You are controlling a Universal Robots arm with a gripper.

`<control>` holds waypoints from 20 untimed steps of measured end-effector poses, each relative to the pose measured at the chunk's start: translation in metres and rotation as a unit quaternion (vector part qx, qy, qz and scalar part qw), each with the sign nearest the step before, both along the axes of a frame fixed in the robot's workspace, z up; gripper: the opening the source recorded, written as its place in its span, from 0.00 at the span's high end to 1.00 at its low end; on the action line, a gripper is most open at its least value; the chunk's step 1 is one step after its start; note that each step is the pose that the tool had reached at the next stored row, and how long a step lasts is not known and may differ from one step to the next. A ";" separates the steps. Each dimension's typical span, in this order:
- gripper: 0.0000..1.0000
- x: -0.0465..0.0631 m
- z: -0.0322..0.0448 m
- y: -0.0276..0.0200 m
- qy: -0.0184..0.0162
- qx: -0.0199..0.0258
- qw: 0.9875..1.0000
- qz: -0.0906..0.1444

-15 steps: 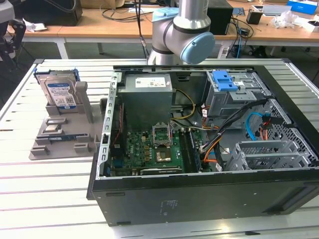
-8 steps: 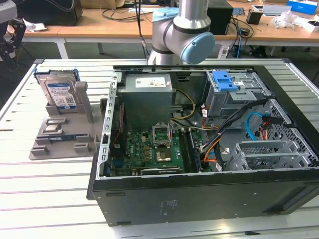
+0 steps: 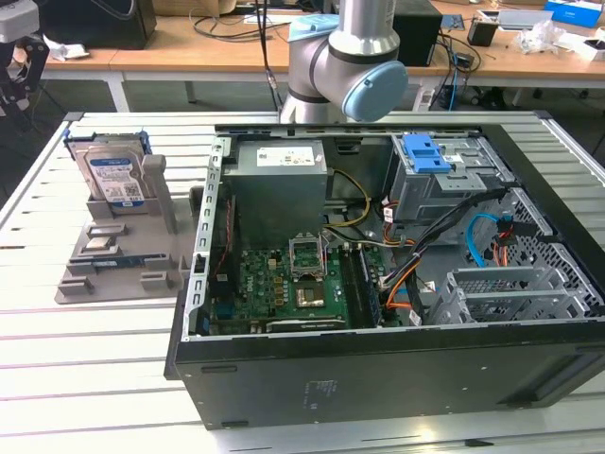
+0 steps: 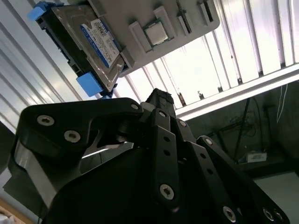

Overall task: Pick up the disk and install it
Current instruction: 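Pick up the disk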

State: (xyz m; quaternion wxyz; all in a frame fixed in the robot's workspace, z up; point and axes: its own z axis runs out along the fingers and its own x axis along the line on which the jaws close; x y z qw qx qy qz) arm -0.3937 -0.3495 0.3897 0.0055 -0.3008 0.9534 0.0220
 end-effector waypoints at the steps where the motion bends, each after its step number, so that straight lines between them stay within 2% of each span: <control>1: 0.89 0.000 0.0000 0.0000 0.000 0.000 1.000 0.008; 4: 0.89 0.000 0.0000 0.0000 0.000 0.000 0.999 0.044; 7: 0.89 0.000 0.0000 0.0000 0.000 0.000 0.996 0.084; 9: 0.89 0.000 0.0000 0.0000 0.000 0.000 0.994 0.109; 10: 0.89 0.000 0.0000 0.0000 0.000 0.000 0.993 0.116; 11: 0.89 0.000 0.0000 0.0000 0.000 0.000 0.992 0.127; 13: 0.89 0.000 0.0000 0.0000 0.000 0.000 0.990 0.139; 17: 0.89 0.000 0.0000 0.0000 0.000 0.000 0.985 0.172; 18: 0.89 0.000 0.0000 0.0001 0.000 0.000 0.983 0.183; 20: 0.89 0.000 0.0000 0.0001 0.000 0.000 0.980 0.198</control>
